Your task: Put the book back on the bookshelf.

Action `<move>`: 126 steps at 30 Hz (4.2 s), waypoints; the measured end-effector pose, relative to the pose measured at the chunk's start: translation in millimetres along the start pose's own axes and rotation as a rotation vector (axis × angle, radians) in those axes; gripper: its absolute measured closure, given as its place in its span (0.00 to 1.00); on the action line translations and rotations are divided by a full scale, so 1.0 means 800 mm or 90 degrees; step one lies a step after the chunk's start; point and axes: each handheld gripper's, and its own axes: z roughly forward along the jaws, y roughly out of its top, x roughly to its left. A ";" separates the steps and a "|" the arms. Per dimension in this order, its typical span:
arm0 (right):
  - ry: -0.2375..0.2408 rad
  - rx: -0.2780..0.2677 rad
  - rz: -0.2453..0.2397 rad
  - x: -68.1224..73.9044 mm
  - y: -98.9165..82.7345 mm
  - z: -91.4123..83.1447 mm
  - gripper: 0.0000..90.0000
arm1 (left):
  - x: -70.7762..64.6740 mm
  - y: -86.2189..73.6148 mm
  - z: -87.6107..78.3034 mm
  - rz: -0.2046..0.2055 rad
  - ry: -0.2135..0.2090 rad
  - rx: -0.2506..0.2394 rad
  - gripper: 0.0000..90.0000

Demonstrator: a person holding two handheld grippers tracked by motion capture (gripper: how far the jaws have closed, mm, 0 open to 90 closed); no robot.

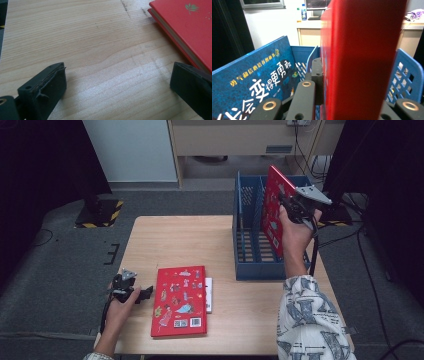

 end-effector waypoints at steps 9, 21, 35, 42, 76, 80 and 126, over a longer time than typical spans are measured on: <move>0.004 0.008 0.002 0.009 -0.013 0.016 0.89 | 0.000 0.000 0.000 0.000 0.000 0.000 0.00; -0.006 0.030 0.006 0.011 -0.047 0.037 0.89 | 0.000 0.000 0.000 0.000 0.000 0.000 0.00; -0.013 0.047 0.005 0.012 -0.068 0.055 0.89 | -0.001 0.001 0.001 0.001 -0.002 0.000 0.00; -0.014 0.048 0.003 0.013 -0.071 0.055 0.89 | -0.001 0.001 0.001 0.001 -0.002 -0.001 0.00; -0.009 0.097 -0.024 0.023 -0.091 0.006 0.86 | -0.002 0.001 0.001 0.003 -0.004 0.000 0.00; -0.008 0.100 -0.024 0.027 -0.094 0.003 0.85 | -0.002 0.001 0.001 0.003 -0.004 0.000 0.00; -0.079 0.070 -0.072 0.037 -0.090 0.059 0.87 | -0.005 0.002 0.001 0.007 -0.006 0.000 0.00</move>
